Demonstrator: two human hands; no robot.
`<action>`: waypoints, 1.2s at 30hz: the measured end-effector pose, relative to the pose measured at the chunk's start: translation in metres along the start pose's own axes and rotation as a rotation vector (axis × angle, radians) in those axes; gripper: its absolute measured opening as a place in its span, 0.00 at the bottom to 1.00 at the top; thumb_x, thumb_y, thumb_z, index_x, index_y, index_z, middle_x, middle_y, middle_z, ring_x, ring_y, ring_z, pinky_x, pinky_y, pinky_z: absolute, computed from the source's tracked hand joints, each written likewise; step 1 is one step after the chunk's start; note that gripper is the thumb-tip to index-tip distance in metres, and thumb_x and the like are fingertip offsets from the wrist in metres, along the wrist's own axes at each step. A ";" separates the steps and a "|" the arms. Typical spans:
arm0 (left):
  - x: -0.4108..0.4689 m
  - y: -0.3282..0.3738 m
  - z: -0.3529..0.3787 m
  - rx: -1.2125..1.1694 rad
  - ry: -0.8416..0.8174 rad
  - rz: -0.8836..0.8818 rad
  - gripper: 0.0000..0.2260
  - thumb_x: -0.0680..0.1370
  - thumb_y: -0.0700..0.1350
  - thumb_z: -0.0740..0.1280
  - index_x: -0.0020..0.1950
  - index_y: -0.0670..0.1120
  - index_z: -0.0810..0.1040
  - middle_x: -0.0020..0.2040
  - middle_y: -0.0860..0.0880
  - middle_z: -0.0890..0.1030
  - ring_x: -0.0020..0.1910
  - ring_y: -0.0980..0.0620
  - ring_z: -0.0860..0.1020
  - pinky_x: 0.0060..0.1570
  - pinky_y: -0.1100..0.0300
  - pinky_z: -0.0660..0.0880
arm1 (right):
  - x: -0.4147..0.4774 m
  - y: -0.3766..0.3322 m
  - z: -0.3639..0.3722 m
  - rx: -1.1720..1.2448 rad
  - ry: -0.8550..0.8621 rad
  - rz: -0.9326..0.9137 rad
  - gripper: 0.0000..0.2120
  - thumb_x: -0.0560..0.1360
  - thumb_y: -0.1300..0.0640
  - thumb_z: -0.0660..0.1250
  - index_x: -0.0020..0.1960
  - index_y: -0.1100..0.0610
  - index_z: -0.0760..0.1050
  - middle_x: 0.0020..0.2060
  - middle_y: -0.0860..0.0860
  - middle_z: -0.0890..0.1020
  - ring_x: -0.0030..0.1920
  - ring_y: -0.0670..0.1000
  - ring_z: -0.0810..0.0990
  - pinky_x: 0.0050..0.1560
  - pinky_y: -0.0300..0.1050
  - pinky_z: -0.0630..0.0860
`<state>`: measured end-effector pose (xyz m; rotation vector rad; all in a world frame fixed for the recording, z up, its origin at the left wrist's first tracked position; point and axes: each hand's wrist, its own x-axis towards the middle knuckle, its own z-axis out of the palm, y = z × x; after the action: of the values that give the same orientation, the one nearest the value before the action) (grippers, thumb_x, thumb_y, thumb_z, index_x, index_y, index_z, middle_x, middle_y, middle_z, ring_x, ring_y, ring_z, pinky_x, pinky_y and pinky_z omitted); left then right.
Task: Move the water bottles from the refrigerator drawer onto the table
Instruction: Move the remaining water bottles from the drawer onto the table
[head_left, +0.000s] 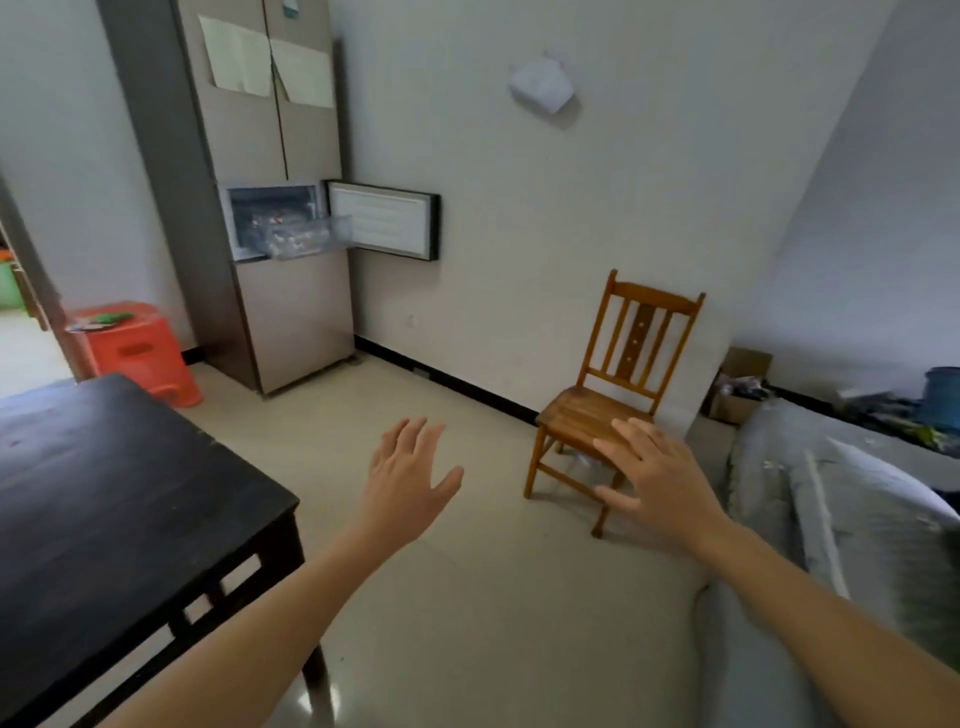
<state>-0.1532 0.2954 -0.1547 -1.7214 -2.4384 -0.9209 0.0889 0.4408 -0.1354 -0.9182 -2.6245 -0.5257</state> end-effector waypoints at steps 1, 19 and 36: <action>0.001 0.018 0.014 0.014 -0.011 0.007 0.39 0.67 0.66 0.45 0.72 0.46 0.62 0.73 0.46 0.62 0.73 0.46 0.55 0.71 0.52 0.55 | -0.011 0.019 0.001 -0.004 -0.028 0.009 0.26 0.69 0.40 0.54 0.55 0.55 0.79 0.54 0.58 0.81 0.55 0.60 0.80 0.47 0.55 0.78; 0.113 -0.008 0.070 0.026 0.060 -0.213 0.24 0.77 0.50 0.64 0.70 0.43 0.65 0.71 0.43 0.65 0.72 0.43 0.58 0.69 0.48 0.57 | 0.067 0.100 0.091 0.236 -0.178 0.016 0.26 0.76 0.44 0.61 0.71 0.52 0.64 0.72 0.53 0.62 0.73 0.54 0.57 0.71 0.51 0.57; 0.319 0.023 0.187 -0.007 0.065 -0.200 0.22 0.77 0.49 0.63 0.69 0.42 0.66 0.69 0.42 0.67 0.70 0.43 0.60 0.68 0.50 0.58 | 0.185 0.265 0.194 0.231 -0.244 0.057 0.28 0.76 0.42 0.57 0.72 0.52 0.62 0.71 0.53 0.63 0.73 0.56 0.58 0.71 0.55 0.57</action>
<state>-0.2005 0.6616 -0.1911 -1.4446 -2.6020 -0.9873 0.0889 0.8166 -0.1699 -1.0332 -2.7864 -0.0959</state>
